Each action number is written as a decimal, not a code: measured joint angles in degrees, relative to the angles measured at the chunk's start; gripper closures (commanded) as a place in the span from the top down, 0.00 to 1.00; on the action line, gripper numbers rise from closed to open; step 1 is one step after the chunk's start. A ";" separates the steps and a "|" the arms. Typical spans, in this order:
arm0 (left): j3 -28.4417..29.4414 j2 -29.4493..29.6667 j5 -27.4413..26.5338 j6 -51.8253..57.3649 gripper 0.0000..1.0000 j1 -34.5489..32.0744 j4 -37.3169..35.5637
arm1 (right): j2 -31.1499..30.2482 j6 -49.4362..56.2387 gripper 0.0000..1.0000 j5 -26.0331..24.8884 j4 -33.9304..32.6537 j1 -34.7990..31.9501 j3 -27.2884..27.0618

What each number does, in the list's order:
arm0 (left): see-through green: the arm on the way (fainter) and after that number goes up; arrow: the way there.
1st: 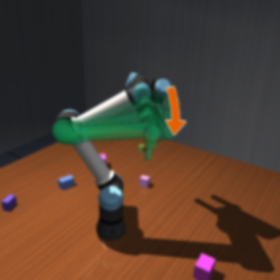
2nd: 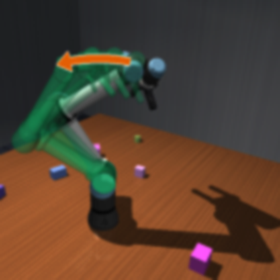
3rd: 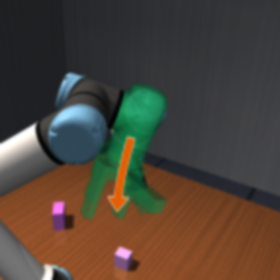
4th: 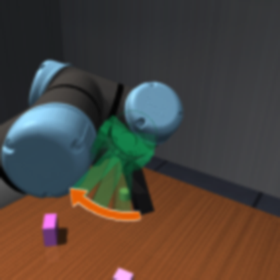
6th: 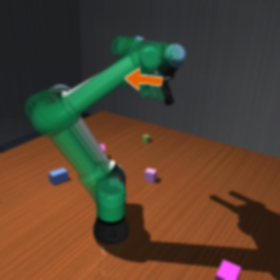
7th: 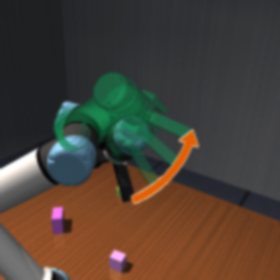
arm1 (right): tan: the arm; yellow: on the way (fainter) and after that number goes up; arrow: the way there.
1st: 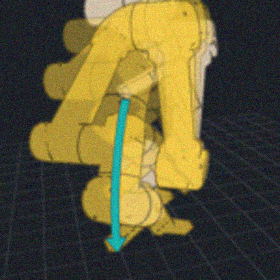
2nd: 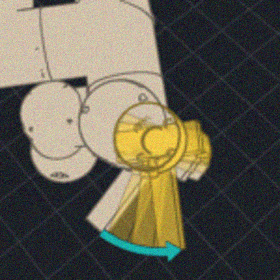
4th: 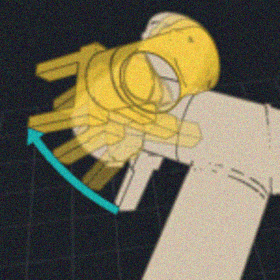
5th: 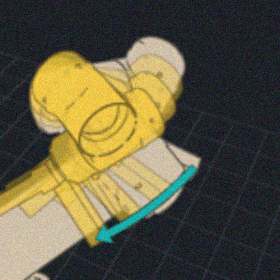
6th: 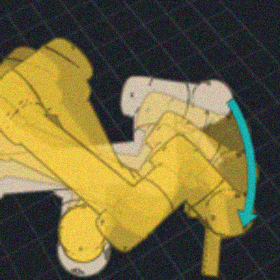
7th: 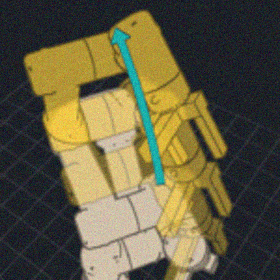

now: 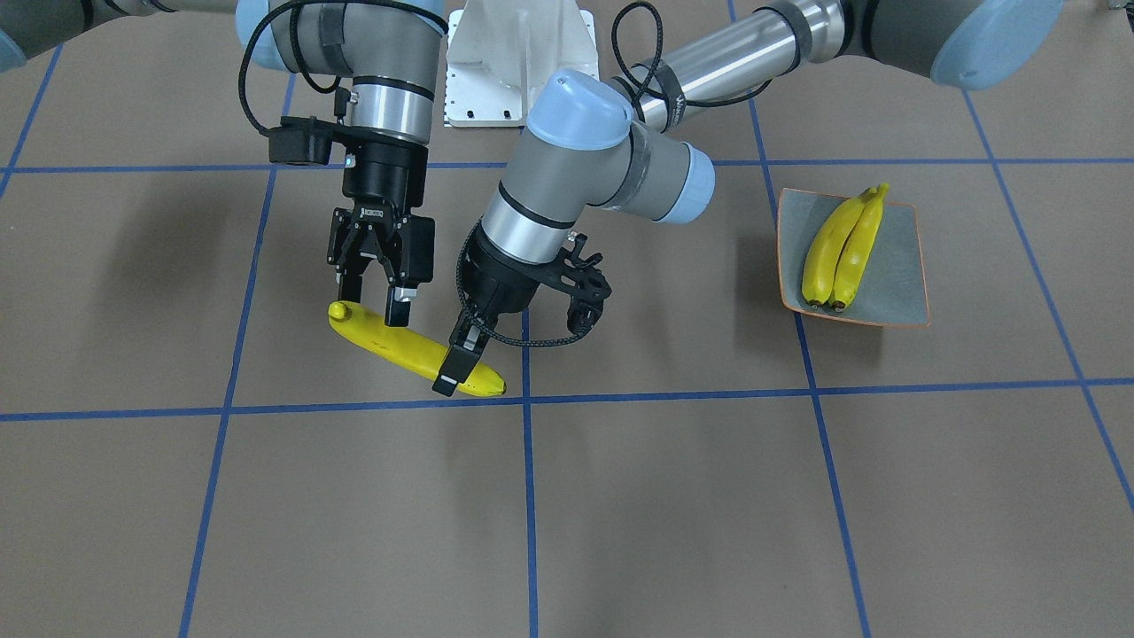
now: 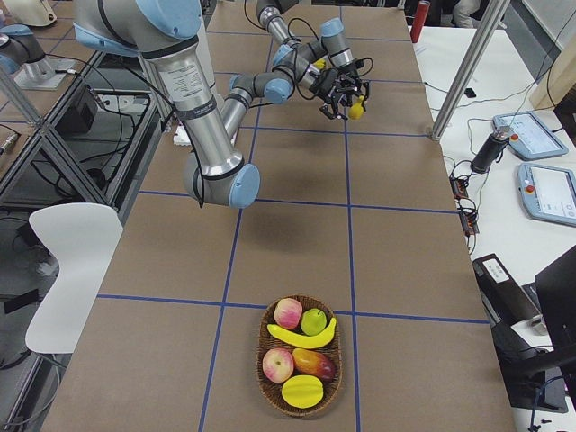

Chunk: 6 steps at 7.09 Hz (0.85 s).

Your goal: Transfer all bananas from basket to plate

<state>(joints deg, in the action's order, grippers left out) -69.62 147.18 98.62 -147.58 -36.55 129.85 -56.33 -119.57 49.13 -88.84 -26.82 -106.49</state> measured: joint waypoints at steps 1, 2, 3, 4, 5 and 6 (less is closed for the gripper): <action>0.65 -0.03 0.00 -0.01 0.00 -0.43 0.00 | -0.53 0.28 1.00 0.00 -0.01 -0.10 -1.03; 1.54 -0.03 0.00 -0.07 0.00 -1.11 0.03 | -1.54 0.41 1.00 0.00 -0.02 -0.11 -2.35; 2.43 0.00 0.01 -0.14 0.00 -2.00 0.04 | -2.62 0.50 1.00 0.08 -0.02 -0.08 -3.76; 3.46 0.02 0.07 -0.21 0.00 -2.97 0.05 | -3.96 0.97 1.00 0.36 -0.02 -0.03 -5.76; 4.60 0.01 0.23 -0.15 0.00 -3.97 0.03 | -5.78 2.84 1.00 1.38 -0.02 -0.05 -8.68; 5.47 -0.05 0.44 0.24 0.00 -4.95 -0.03 | -7.11 5.92 1.00 3.70 -0.02 -0.43 -11.41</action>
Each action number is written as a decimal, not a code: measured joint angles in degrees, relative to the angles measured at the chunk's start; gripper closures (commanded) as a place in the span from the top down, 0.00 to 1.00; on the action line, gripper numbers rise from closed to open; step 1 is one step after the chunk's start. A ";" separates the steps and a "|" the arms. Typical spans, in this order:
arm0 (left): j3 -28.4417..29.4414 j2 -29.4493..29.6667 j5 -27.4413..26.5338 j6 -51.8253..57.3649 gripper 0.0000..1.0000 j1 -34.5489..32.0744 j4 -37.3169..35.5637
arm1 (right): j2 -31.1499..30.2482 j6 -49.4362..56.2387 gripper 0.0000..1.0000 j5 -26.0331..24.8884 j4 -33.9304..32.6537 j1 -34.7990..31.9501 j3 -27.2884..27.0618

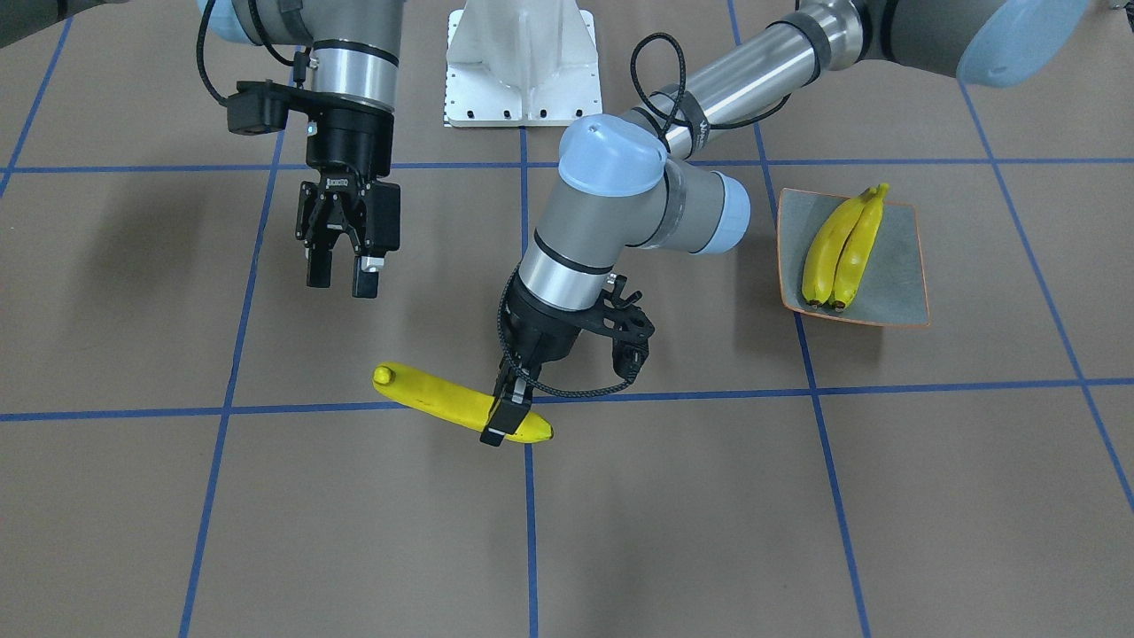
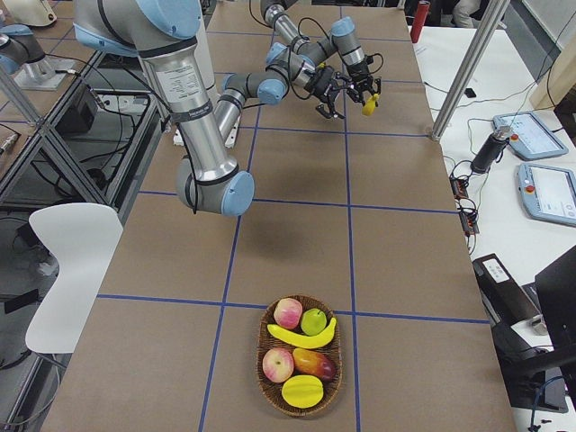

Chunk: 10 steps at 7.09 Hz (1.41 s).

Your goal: Transfer all bananas from basket to plate

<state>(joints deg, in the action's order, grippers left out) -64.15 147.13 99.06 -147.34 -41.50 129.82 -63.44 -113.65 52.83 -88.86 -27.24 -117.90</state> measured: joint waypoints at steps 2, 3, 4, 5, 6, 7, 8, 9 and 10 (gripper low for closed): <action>0.61 -0.56 1.76 6.42 0.00 -1.92 -0.30 | -1.07 6.58 1.00 10.00 0.87 -4.60 -2.33; 0.37 -1.54 3.01 12.37 0.00 -2.89 -0.38 | -1.28 9.54 1.00 18.18 2.07 -9.07 -2.53; -0.33 -2.79 3.93 19.15 0.00 -3.70 -0.39 | -1.49 13.27 1.00 27.60 3.12 -14.39 -2.28; -1.53 -4.40 5.72 26.32 0.00 -4.48 -0.43 | -1.62 18.44 1.00 37.79 3.66 -20.30 -1.08; -3.52 -6.75 9.62 33.45 0.00 -5.86 -0.44 | -1.71 25.45 1.00 47.21 3.83 -25.88 1.13; -6.41 -9.91 15.48 41.09 0.00 -8.10 -0.45 | -2.23 33.64 1.00 55.07 3.86 -30.57 3.68; -9.49 -13.52 21.60 48.52 0.00 -10.64 -0.40 | -3.45 41.67 1.00 60.97 3.87 -34.05 5.91; -12.64 -17.57 26.94 56.43 0.00 -13.18 -0.37 | -4.67 47.89 1.00 64.67 3.87 -36.24 7.65; -15.65 -21.67 30.27 64.18 0.00 -14.86 -0.37 | -5.42 51.09 1.00 67.01 3.87 -37.47 8.97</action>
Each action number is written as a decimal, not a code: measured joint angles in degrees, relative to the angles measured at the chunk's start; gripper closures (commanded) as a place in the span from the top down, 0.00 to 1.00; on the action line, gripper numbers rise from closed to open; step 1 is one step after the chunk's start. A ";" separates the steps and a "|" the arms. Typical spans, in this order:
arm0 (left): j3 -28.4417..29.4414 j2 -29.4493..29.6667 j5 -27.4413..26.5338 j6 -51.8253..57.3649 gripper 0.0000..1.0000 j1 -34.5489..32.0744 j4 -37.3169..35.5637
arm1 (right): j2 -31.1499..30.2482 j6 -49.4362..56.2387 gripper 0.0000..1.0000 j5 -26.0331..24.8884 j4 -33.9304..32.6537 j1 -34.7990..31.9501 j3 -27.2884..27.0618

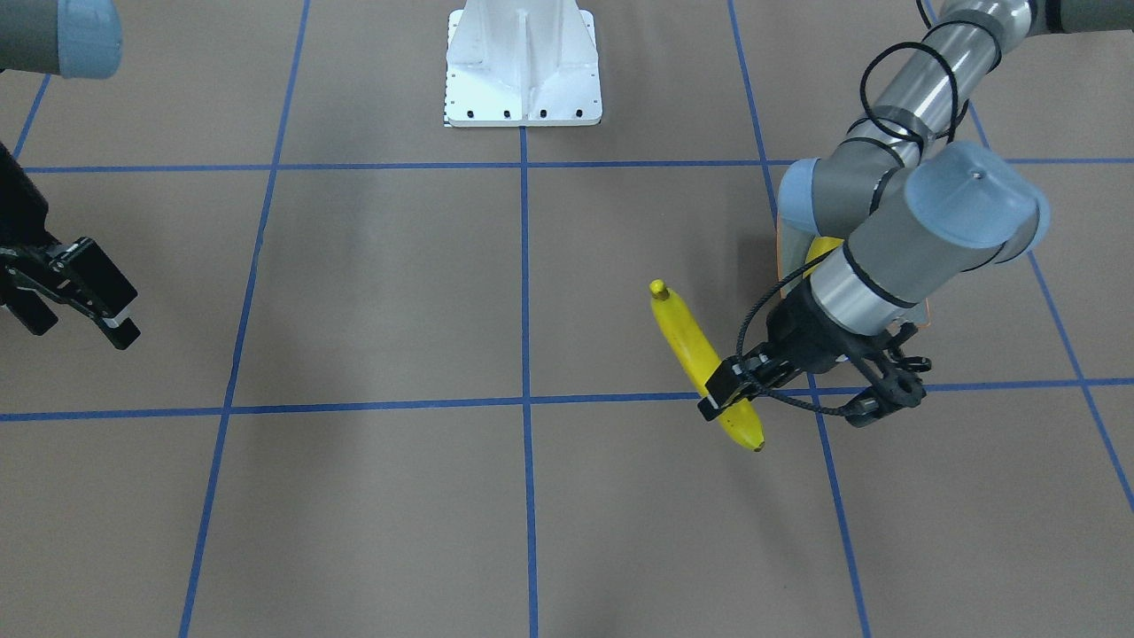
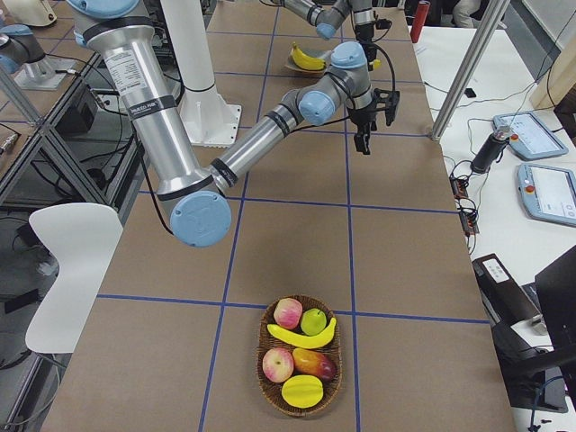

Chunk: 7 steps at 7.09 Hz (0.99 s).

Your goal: Transfer all bananas from basket to plate

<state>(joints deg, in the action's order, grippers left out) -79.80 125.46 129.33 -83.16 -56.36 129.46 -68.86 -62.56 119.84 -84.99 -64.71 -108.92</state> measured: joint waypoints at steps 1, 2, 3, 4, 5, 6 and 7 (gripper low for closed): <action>-3.04 -4.38 1.86 7.91 0.00 -1.01 0.00 | -0.60 2.43 1.00 2.29 0.00 -0.96 1.05; -4.99 -8.07 3.23 15.48 0.00 -2.17 0.01 | -1.41 5.63 1.00 4.13 0.00 -1.74 1.60; -5.87 -11.76 4.77 25.03 0.00 -3.87 0.01 | -2.35 8.51 1.00 5.26 0.00 -2.24 1.84; -6.09 -14.99 5.72 34.04 0.00 -4.96 0.07 | -3.02 9.93 1.00 5.93 0.00 -2.51 1.92; -6.04 -17.93 6.14 42.35 0.00 -5.41 0.24 | -3.60 11.20 1.00 6.58 0.00 -2.83 1.97; -6.06 -20.67 6.37 49.26 0.00 -5.57 0.47 | -4.24 12.84 1.00 7.07 0.00 -3.20 2.16; -6.19 -22.54 6.96 53.30 0.00 -5.62 0.64 | -4.55 13.92 1.00 7.30 0.02 -3.44 2.50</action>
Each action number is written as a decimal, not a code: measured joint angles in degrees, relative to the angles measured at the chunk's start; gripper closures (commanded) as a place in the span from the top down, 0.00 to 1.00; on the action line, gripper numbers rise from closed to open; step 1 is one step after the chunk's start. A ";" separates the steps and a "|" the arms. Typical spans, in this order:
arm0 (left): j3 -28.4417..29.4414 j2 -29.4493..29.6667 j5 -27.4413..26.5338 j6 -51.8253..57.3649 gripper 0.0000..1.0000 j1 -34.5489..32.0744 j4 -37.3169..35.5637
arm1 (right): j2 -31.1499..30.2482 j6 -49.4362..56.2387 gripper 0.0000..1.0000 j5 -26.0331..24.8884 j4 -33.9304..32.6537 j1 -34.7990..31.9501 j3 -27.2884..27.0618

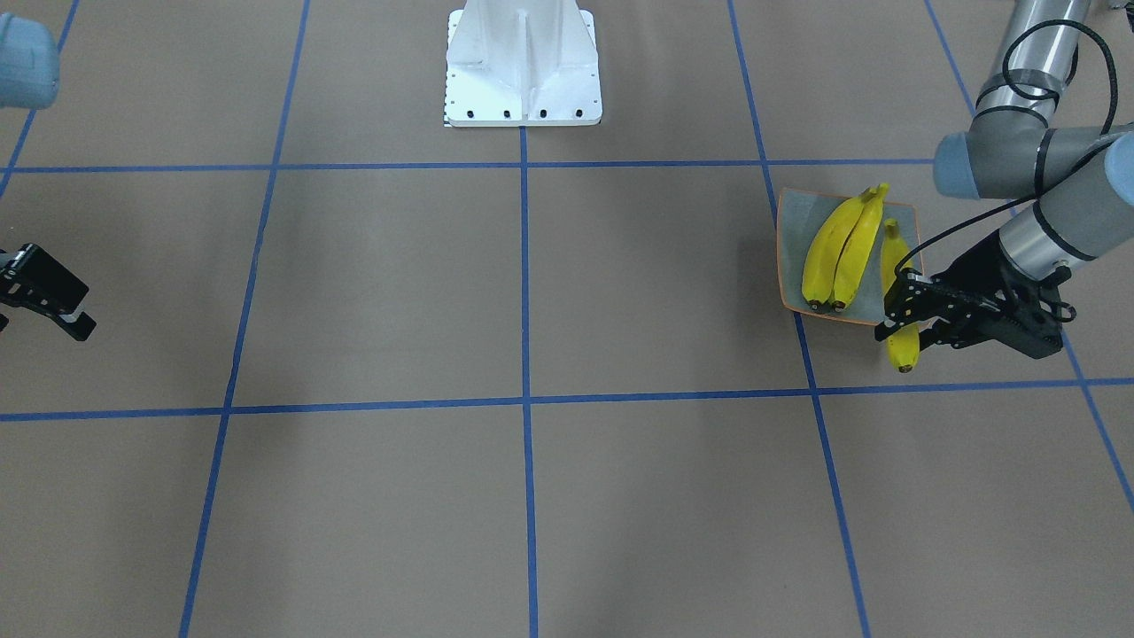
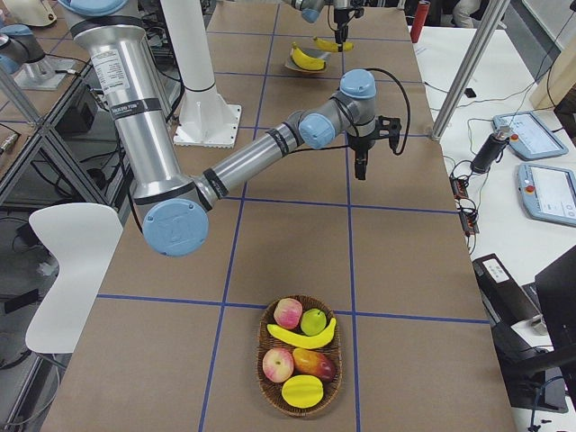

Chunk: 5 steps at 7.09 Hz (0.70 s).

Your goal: Transfer all bananas from basket to plate

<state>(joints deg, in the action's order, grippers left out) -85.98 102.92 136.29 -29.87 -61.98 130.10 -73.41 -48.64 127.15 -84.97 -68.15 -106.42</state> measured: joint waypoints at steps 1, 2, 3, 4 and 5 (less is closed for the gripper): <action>-0.04 -1.36 0.85 3.11 0.00 0.05 0.59 | -0.10 0.60 1.00 0.08 0.04 -0.09 0.38; -0.05 -2.47 1.25 5.77 0.00 0.12 1.52 | -0.13 0.98 1.00 0.11 0.06 -0.12 0.67; -0.16 -3.05 1.43 7.40 0.00 0.16 2.14 | -0.15 1.17 1.00 0.12 0.07 -0.14 0.85; -0.26 -3.34 1.47 8.28 0.00 0.26 2.40 | -0.18 1.23 1.00 0.12 0.07 -0.14 0.91; -0.32 -3.72 1.45 8.64 0.00 0.44 2.67 | -0.22 1.25 1.00 0.12 0.07 -0.14 0.94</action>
<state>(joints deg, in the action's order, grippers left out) -86.30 99.20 137.75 -21.22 -61.54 132.77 -73.62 -47.38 127.26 -84.90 -68.29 -105.49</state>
